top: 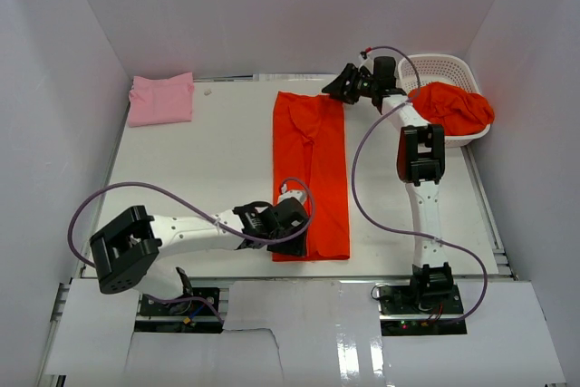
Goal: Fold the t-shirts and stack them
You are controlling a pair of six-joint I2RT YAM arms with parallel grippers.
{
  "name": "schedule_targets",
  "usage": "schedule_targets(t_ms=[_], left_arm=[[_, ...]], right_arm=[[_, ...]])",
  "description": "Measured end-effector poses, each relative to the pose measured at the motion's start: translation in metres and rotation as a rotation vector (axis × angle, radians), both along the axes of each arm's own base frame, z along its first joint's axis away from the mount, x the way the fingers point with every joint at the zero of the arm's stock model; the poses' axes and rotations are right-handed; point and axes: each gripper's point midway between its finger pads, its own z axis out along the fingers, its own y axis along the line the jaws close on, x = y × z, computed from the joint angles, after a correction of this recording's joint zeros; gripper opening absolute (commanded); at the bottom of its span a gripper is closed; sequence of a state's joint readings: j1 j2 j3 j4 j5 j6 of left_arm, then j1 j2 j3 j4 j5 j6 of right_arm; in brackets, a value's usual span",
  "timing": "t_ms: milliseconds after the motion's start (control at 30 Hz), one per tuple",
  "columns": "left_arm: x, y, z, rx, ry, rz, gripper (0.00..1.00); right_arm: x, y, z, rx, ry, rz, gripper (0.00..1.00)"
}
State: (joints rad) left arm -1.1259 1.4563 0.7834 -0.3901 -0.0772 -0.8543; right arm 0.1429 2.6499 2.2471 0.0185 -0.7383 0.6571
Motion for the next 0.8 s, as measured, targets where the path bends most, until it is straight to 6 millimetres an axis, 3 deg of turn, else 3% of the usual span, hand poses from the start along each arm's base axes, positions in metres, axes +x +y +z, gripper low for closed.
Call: schedule_targets(t_ms=[67,200,333,367,433,500,567,667,733,800], left_arm=[[0.002,-0.001,0.013,-0.004,-0.013,0.005,0.62],[0.011,-0.008,0.055,-0.070,-0.071,0.021,0.63],[0.023,-0.011,0.114,-0.171,-0.166,0.046,0.64],[0.025,-0.010,0.126,-0.187,-0.190,0.054,0.71],[0.032,-0.006,0.147,-0.208,-0.243,0.070,0.78],[0.038,0.001,0.155,-0.206,-0.283,0.094,0.85],[0.045,0.011,0.155,-0.182,-0.306,0.113,0.87],[0.060,0.032,0.145,-0.146,-0.320,0.159,0.88],[0.073,0.051,0.136,-0.146,-0.316,0.196,0.88],[0.084,0.073,0.126,-0.144,-0.302,0.238,0.88]], right_arm=[[-0.001,-0.004,0.036,0.021,-0.040,-0.003,0.61],[-0.022,-0.010,0.139,0.052,-0.188,0.018,0.60],[-0.076,-0.019,0.238,0.035,-0.379,0.065,0.61],[-0.092,-0.021,0.255,0.019,-0.428,0.078,0.60],[-0.127,-0.024,0.267,-0.016,-0.462,0.105,0.59],[-0.157,-0.028,0.258,-0.053,-0.459,0.125,0.57],[-0.188,-0.030,0.229,-0.081,-0.387,0.153,0.56],[-0.231,-0.036,0.164,-0.122,-0.230,0.183,0.56],[-0.270,-0.044,0.109,-0.154,-0.082,0.195,0.58],[-0.309,-0.051,0.069,-0.178,0.044,0.204,0.58]])
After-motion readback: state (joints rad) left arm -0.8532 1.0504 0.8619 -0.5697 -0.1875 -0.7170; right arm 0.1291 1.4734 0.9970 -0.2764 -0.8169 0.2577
